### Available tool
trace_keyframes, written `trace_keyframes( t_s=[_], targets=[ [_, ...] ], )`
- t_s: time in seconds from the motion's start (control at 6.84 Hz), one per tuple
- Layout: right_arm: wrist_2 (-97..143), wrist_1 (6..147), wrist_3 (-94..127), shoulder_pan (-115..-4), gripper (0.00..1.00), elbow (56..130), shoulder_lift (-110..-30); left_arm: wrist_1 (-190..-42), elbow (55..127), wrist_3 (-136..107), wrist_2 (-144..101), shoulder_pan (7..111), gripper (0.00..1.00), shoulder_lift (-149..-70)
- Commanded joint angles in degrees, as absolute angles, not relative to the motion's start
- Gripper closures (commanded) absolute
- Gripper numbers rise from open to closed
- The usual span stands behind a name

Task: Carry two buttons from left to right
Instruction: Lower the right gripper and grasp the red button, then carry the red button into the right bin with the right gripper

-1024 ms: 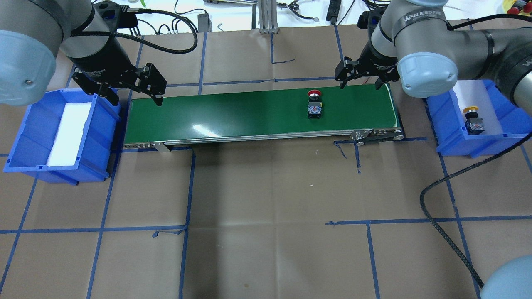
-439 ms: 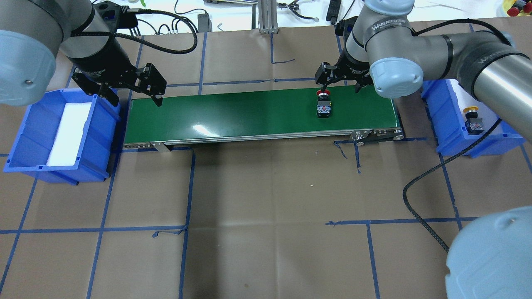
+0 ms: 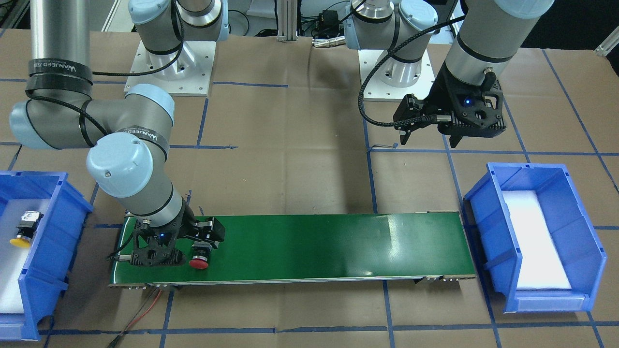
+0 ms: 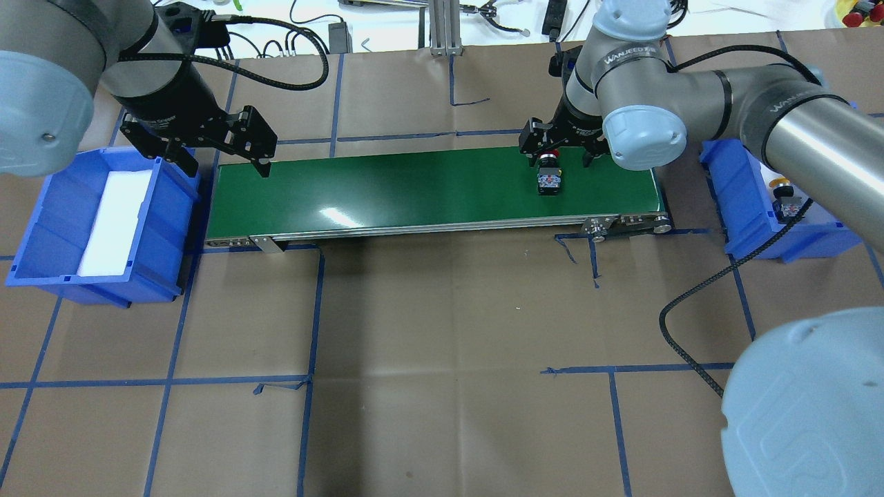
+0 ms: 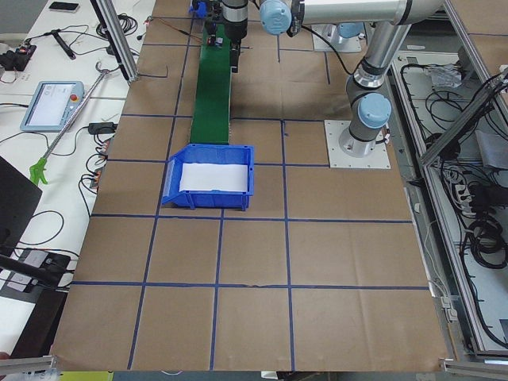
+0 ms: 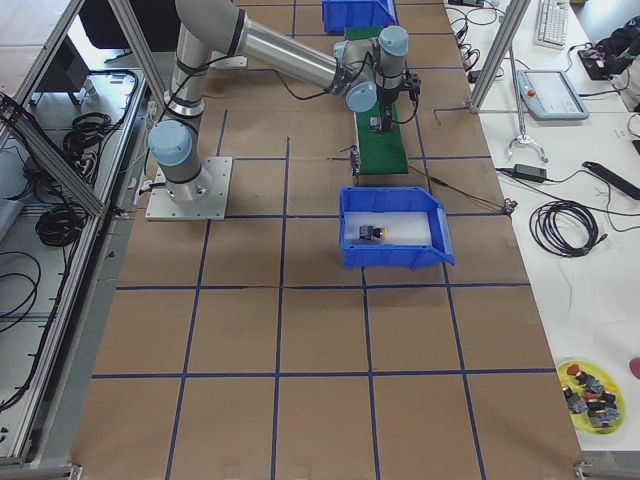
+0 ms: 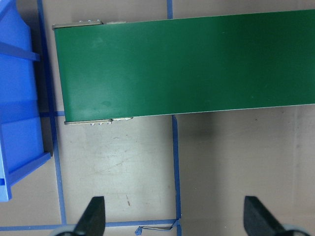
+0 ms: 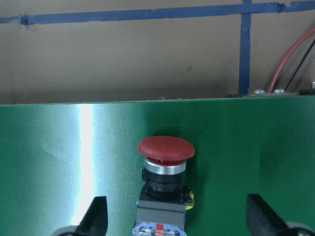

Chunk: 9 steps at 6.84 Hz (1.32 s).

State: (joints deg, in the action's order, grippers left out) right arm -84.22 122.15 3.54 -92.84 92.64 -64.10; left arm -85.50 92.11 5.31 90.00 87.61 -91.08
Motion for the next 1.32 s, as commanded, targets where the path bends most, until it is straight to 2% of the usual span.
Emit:
trace_keyframes(
  t_s=[0.0,0.15,0.29,0.44,0.58,0.88,1.17],
  targets=[
    [-84.81,121.99,3.43,-92.72,0.17,92.72,-62.84,-85.43,92.11,5.27,90.00,87.63,0.01,-91.06],
    [-85.42,121.30,2.73,-92.72,0.50,92.64,-63.02,-85.52,92.02,5.27,90.00,87.63,0.01,-91.05],
    [-87.87,121.20,2.55,-92.55,0.87,92.29,-63.10,-85.43,92.02,5.27,89.91,87.63,0.01,-91.14],
    [-89.28,121.20,2.03,-92.37,0.96,91.94,-63.63,-85.43,92.02,5.27,89.91,87.54,0.01,-91.14],
    [-93.56,120.51,-0.15,-92.11,0.96,90.89,-64.76,-85.43,92.02,5.27,89.91,87.63,0.01,-91.06],
    [-94.31,110.09,-0.96,-88.79,0.98,86.51,-69.41,-85.43,92.02,5.27,89.91,87.63,0.01,-91.14],
    [-94.22,103.03,-13.64,-78.99,0.98,80.10,-72.24,-85.43,92.02,5.27,90.00,87.63,0.01,-91.05]
  ],
)
